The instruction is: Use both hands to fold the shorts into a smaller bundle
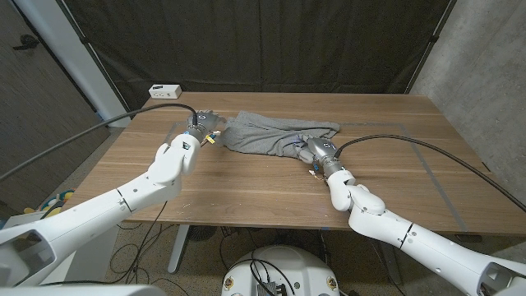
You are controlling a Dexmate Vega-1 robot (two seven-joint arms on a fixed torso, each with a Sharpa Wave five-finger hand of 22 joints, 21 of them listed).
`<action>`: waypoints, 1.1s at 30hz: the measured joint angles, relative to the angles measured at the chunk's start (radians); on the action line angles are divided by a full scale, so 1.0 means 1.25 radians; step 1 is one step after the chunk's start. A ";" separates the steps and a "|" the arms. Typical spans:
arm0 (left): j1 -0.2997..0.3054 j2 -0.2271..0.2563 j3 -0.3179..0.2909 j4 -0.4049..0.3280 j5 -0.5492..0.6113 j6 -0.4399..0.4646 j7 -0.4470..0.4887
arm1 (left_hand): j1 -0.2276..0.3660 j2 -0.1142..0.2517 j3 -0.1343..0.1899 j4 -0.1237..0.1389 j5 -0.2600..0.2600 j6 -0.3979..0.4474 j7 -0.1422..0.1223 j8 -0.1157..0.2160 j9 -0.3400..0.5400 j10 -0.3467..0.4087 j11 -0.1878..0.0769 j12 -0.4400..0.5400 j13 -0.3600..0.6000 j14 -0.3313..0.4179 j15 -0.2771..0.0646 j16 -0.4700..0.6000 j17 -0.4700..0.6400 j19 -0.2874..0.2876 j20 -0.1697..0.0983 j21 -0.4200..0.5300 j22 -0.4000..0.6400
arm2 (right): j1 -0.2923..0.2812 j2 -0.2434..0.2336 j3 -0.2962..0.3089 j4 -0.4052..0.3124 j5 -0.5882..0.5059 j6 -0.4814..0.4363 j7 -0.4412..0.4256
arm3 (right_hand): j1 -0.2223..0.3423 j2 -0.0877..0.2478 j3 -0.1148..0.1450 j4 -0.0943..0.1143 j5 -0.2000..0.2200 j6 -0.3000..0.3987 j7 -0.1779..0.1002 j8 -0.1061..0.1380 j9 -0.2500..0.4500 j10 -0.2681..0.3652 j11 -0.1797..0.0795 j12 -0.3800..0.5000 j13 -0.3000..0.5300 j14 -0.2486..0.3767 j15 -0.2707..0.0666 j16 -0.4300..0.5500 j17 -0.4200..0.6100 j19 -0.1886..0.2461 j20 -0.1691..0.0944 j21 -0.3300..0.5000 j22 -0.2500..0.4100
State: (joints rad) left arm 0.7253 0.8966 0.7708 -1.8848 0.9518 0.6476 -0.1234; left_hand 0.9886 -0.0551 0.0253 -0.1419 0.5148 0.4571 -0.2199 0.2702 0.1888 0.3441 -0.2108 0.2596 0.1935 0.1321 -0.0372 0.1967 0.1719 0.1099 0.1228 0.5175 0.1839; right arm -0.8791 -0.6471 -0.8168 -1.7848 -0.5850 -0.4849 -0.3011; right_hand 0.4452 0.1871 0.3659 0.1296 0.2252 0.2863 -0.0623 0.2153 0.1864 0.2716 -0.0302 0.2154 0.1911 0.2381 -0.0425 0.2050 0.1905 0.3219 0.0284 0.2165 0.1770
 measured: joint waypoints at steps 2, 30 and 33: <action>-0.005 -0.008 0.004 0.010 0.029 -0.011 -0.007 | 0.015 0.007 -0.002 0.002 -0.006 0.029 0.000 0.003 0.004 0.022 -0.003 0.000 0.000 0.011 -0.001 0.000 0.000 0.003 -0.003 -0.003 0.000 | 0.001 0.002 -0.001 0.005 0.002 0.001 0.000 | 0.000 0.000 0.005 0.000 0.000 0.011 -0.003 0.000 0.000 0.005 0.005 0.000 0.000 0.008 0.003 0.004 0.000 0.000 0.000 0.000 0.000; -0.035 -0.079 0.055 0.112 0.181 -0.073 -0.021 | 0.039 0.023 -0.024 0.018 -0.028 0.074 0.000 -0.007 0.001 0.088 -0.006 0.000 0.004 0.051 -0.003 0.000 0.000 0.022 -0.014 -0.006 0.004 | 0.006 0.002 -0.016 0.019 0.016 -0.006 0.011 | 0.000 0.000 0.034 -0.010 -0.004 0.057 -0.006 0.006 -0.004 0.050 0.004 0.007 0.000 0.044 0.001 0.005 -0.007 0.021 -0.001 0.000 0.000; -0.035 -0.082 0.059 0.118 0.195 -0.074 -0.027 | 0.049 0.028 -0.027 0.016 -0.030 0.087 -0.001 -0.007 0.001 0.104 -0.005 0.000 0.004 0.062 -0.002 0.000 0.000 0.027 -0.019 -0.009 0.004 | 0.006 0.001 -0.017 0.018 0.016 -0.007 0.011 | 0.000 0.000 0.037 -0.007 -0.004 0.057 -0.006 0.006 -0.004 0.050 0.004 0.007 0.000 0.044 0.001 0.005 -0.007 0.021 -0.001 -0.001 0.000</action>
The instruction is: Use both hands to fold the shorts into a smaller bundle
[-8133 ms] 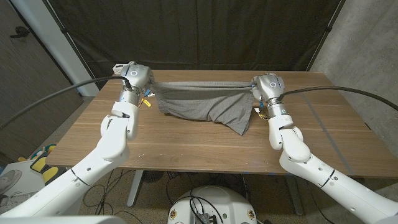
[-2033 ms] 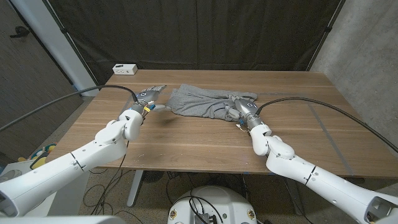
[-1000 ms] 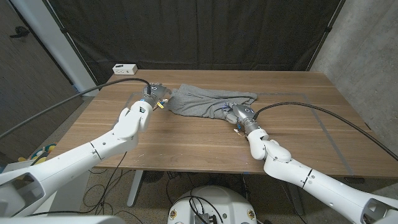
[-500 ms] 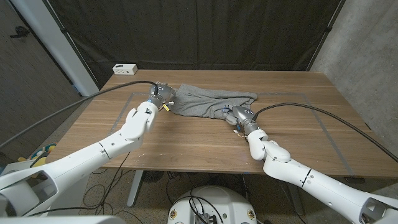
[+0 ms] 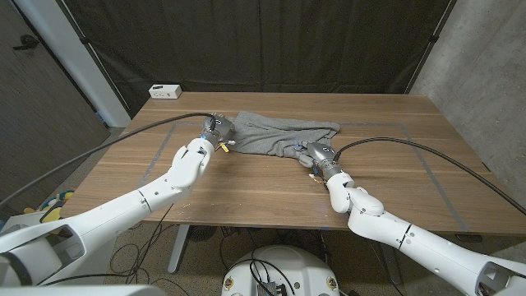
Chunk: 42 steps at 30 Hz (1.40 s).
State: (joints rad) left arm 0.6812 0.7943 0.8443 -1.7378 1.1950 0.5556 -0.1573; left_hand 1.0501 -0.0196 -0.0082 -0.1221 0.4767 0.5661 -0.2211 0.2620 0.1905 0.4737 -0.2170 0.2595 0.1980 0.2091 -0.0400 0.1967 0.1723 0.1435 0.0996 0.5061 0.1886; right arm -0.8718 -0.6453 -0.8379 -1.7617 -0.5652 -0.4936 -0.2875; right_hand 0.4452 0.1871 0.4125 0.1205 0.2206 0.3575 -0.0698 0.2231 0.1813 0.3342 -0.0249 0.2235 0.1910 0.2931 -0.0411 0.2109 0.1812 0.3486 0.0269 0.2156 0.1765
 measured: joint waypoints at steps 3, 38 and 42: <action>0.000 -0.003 0.005 0.007 0.020 0.000 -0.002 | 0.016 0.012 -0.003 0.003 -0.010 0.029 0.001 0.000 0.000 0.026 -0.002 0.000 0.000 0.020 0.001 0.000 0.000 0.008 -0.008 0.000 0.000 | 0.000 0.000 -0.001 0.000 0.000 -0.001 0.000 | 0.000 0.000 0.000 0.000 0.000 0.000 0.000 0.000 0.000 0.000 0.000 0.000 0.000 0.000 0.000 0.000 0.000 0.000 0.000 0.000 0.000; -0.019 -0.074 0.072 0.185 0.171 0.050 0.289 | 0.269 0.107 0.095 -0.028 -0.228 0.567 0.013 0.127 0.019 0.487 0.008 0.129 0.161 0.360 -0.019 0.062 0.047 0.116 -0.104 0.034 0.011 | 0.007 -0.007 -0.004 -0.005 -0.004 -0.007 0.016 | 0.004 -0.004 0.017 -0.003 -0.006 0.040 -0.003 0.000 0.000 0.030 -0.004 0.000 0.000 0.016 0.001 0.000 0.000 0.003 -0.003 0.000 0.000; -0.030 -0.074 0.081 0.193 0.203 0.055 0.328 | 0.274 0.103 0.095 -0.028 -0.228 0.581 0.013 0.135 0.024 0.487 0.008 0.131 0.167 0.368 -0.019 0.068 0.050 0.116 -0.104 0.034 0.011 | 0.010 -0.009 -0.006 0.000 -0.004 -0.002 0.018 | 0.004 -0.004 0.019 0.000 -0.006 0.047 -0.001 0.000 0.000 0.033 -0.004 0.000 0.000 0.016 0.001 0.000 0.000 0.003 -0.003 0.000 -0.002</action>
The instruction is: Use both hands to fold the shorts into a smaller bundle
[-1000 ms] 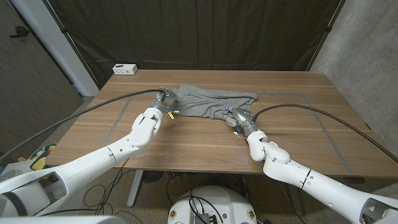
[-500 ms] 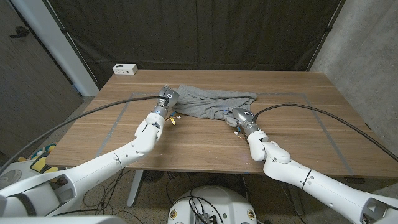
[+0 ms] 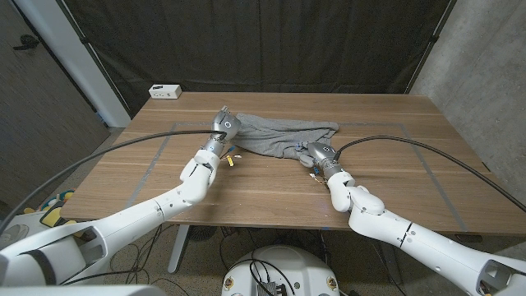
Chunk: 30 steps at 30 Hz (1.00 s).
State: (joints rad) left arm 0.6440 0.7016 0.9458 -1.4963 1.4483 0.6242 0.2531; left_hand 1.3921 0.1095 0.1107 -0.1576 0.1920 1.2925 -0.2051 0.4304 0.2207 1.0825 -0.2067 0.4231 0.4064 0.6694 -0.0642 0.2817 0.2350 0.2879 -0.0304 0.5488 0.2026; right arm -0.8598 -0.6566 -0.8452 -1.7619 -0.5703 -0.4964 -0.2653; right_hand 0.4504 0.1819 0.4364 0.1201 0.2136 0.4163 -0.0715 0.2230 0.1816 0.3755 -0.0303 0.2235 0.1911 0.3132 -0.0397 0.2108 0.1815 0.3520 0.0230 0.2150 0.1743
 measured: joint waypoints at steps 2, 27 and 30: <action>-0.010 0.000 0.008 0.006 0.009 0.000 0.006 | 0.003 -0.003 0.000 0.000 0.000 0.003 0.000 0.007 0.001 0.000 0.000 0.000 0.000 0.000 0.000 0.000 0.000 0.000 0.000 0.005 0.000 | 0.000 0.000 0.000 0.001 0.001 0.002 0.000 | 0.000 0.000 0.002 -0.002 0.000 0.000 0.000 0.000 0.000 0.000 0.000 0.000 0.000 0.003 -0.003 0.000 0.000 0.000 0.000 0.000 0.000; -0.092 0.054 0.049 -0.019 0.198 -0.101 0.036 | 0.018 -0.018 -0.004 0.007 0.006 0.049 0.006 0.023 -0.019 0.046 0.000 -0.020 -0.024 0.043 -0.006 0.030 0.022 0.004 -0.004 0.020 0.000 | 0.008 -0.002 0.001 0.031 0.018 0.036 0.006 | 0.000 0.000 0.010 -0.003 0.000 0.004 0.004 -0.004 0.000 0.006 -0.003 -0.005 0.000 0.005 0.000 -0.004 0.000 0.004 -0.004 -0.003 0.000; -0.098 0.062 0.048 -0.028 0.224 -0.115 0.038 | 0.016 -0.019 -0.004 0.007 0.006 0.054 0.003 0.024 -0.018 0.049 0.003 -0.022 -0.026 0.043 -0.006 0.035 0.022 0.004 -0.004 0.020 0.000 | 0.010 -0.002 0.000 0.033 0.020 0.039 0.007 | 0.000 0.000 0.010 -0.003 0.000 0.004 0.004 -0.004 0.000 0.006 -0.003 -0.005 0.000 0.005 0.000 -0.004 0.000 0.004 -0.004 -0.004 0.000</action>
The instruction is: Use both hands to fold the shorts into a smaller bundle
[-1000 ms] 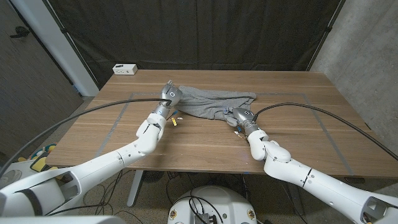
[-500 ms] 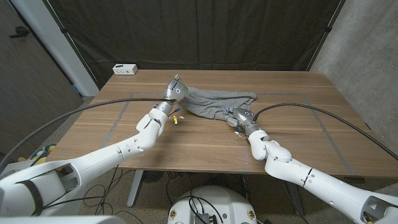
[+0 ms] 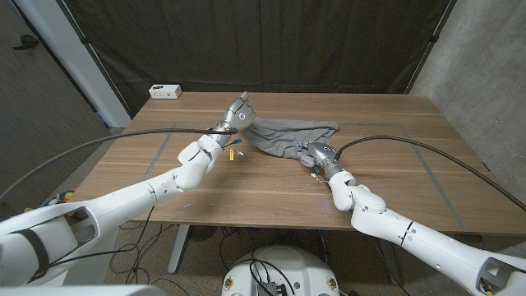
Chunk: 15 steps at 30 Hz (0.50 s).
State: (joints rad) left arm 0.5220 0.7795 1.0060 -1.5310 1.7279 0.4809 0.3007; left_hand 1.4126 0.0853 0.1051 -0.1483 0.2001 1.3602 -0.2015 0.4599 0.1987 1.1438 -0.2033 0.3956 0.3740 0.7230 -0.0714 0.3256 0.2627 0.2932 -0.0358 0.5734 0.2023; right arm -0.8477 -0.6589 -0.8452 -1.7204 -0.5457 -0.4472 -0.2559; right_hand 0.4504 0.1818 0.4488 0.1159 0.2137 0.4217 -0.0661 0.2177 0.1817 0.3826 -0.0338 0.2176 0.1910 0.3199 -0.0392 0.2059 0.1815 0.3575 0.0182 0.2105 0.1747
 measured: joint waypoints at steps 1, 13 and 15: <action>-0.001 0.002 0.000 -0.002 0.000 0.000 0.000 | -0.001 -0.001 0.000 0.000 0.000 0.000 0.000 0.000 0.000 0.001 0.001 -0.003 0.000 0.000 0.000 0.000 0.000 0.000 0.000 0.000 0.000 | 0.000 0.000 0.000 0.000 0.000 0.001 0.000 | 0.000 0.000 0.000 0.000 0.000 0.000 0.000 0.000 0.000 0.000 0.000 0.000 0.000 0.000 0.000 0.000 0.001 0.000 0.000 -0.001 0.000; -0.025 0.029 -0.016 -0.033 0.086 -0.055 0.018 | -0.002 -0.002 -0.003 0.003 0.003 0.000 0.000 0.006 0.003 0.006 -0.003 -0.009 -0.002 0.003 -0.003 0.000 0.004 0.000 0.000 0.003 0.000 | -0.002 -0.006 0.000 -0.001 0.002 0.010 0.005 | 0.000 0.000 0.006 0.001 0.000 0.000 0.000 0.000 0.000 0.000 0.000 0.000 0.000 0.000 0.000 0.000 0.002 0.000 0.000 -0.005 -0.001; -0.030 0.032 -0.018 -0.037 0.098 -0.065 0.023 | -0.002 -0.002 -0.003 0.003 0.003 0.000 0.000 0.006 0.006 0.005 -0.003 -0.009 -0.003 0.004 -0.004 0.003 0.004 0.000 0.000 0.003 0.000 | -0.005 -0.007 0.001 -0.005 0.002 0.009 0.006 | 0.000 0.000 0.007 0.000 -0.006 0.003 -0.003 0.000 0.000 0.000 0.000 0.000 0.000 0.000 0.000 0.000 0.002 0.000 0.000 -0.004 -0.001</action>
State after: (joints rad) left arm 0.4844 0.8201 0.9829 -1.5777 1.8506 0.3992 0.3292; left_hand 1.4098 0.0826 0.1011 -0.1443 0.2040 1.3601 -0.2016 0.4673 0.2067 1.1507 -0.2071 0.3842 0.3708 0.7283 -0.0768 0.3293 0.2674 0.2932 -0.0358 0.5771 0.2022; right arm -0.8539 -0.6683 -0.8439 -1.7260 -0.5426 -0.4354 -0.2491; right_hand 0.4504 0.1818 0.4570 0.1159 0.2068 0.4254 -0.0699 0.2178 0.1816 0.3825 -0.0338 0.2176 0.1908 0.3198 -0.0392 0.2059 0.1840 0.3571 0.0182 0.2053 0.1737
